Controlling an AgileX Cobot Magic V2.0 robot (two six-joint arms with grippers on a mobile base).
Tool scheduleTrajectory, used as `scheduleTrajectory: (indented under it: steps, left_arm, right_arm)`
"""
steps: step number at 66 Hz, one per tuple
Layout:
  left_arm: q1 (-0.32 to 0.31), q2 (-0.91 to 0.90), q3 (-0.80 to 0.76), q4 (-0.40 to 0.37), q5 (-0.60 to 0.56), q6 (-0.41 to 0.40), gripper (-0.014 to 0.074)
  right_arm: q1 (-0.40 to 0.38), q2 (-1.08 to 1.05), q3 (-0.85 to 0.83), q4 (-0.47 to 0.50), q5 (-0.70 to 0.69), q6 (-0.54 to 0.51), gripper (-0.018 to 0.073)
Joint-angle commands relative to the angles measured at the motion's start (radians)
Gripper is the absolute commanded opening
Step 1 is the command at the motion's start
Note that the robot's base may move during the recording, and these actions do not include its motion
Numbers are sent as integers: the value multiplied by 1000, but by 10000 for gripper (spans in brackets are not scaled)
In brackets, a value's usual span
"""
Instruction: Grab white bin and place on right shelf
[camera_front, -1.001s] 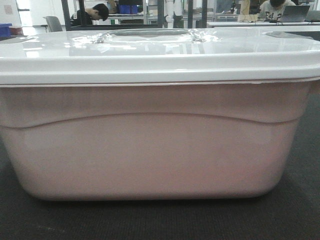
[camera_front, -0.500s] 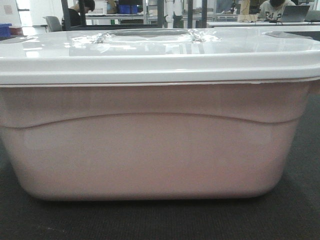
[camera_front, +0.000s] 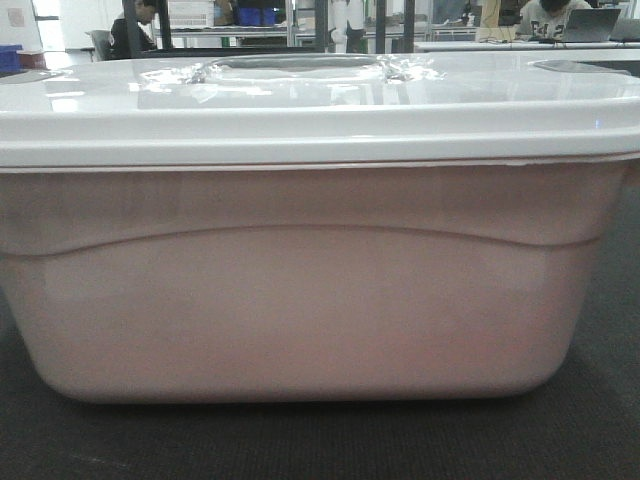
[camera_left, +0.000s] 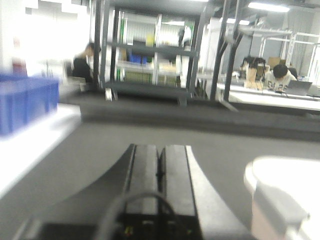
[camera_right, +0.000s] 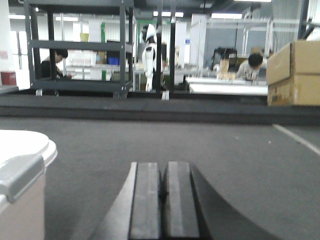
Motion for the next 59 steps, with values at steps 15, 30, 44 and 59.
scheduleTrajectory:
  steps: [15, 30, 44, 59]
  left_arm:
    - [1, 226, -377, 86, 209, -5, -126]
    - [1, 511, -608, 89, 447, -5, -126]
    - [1, 753, -724, 24, 647, -5, -126]
    - [1, 913, -736, -134, 708, -5, -126]
  right_arm:
    - [3, 162, -385, 13, 265, 0, 74]
    - [3, 447, -630, 15, 532, 0, 74]
    - [3, 751, -867, 19, 865, 0, 74]
    - [3, 974, -981, 69, 950, 0, 74]
